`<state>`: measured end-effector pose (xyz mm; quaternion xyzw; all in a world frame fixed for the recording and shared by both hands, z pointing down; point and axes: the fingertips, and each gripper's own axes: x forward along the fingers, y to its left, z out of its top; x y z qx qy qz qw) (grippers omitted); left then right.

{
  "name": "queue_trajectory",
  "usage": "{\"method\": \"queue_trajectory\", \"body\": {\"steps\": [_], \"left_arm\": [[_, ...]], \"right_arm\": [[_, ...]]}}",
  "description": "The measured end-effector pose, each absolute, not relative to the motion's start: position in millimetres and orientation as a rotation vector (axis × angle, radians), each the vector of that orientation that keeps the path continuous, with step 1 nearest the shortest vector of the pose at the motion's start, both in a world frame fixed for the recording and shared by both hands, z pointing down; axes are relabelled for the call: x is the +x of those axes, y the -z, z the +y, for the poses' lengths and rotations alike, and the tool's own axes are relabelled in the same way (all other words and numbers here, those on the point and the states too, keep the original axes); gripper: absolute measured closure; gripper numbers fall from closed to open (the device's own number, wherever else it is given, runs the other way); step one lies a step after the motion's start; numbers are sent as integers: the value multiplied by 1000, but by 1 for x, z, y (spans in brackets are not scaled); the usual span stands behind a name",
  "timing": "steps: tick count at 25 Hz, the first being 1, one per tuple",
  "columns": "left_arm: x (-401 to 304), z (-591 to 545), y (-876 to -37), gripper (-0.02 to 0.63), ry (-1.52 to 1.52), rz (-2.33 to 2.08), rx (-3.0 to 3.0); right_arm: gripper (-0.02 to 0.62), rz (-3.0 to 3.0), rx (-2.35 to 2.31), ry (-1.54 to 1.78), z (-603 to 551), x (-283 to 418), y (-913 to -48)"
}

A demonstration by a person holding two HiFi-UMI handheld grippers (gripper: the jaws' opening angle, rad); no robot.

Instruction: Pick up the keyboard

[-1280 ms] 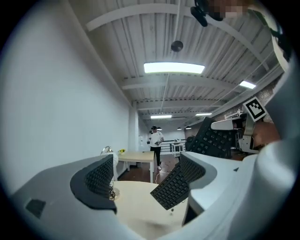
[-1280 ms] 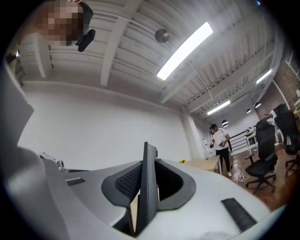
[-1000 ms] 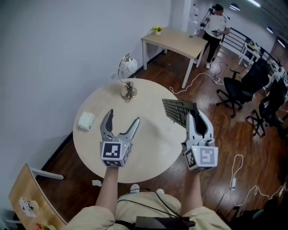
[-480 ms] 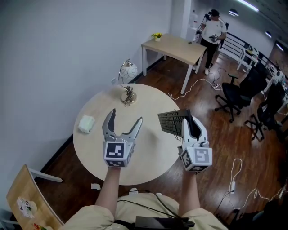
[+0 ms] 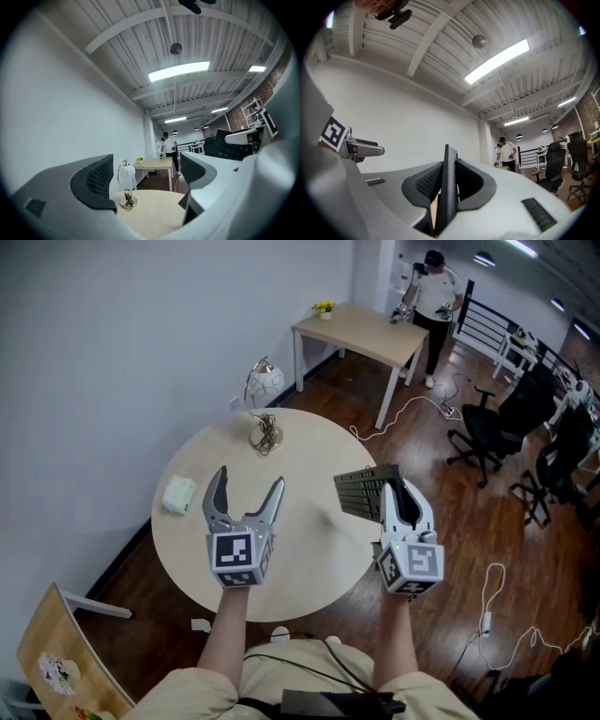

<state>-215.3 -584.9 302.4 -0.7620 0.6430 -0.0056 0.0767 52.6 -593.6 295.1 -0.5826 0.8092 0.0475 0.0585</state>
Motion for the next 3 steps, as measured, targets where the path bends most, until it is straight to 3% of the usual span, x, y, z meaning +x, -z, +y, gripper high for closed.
{"method": "queue_trajectory", "body": {"steps": [3], "left_arm": [[-218, -583, -300, 181, 18, 1966, -2289]], "right_arm": [[502, 2451, -1786, -129, -593, 55, -296]]}}
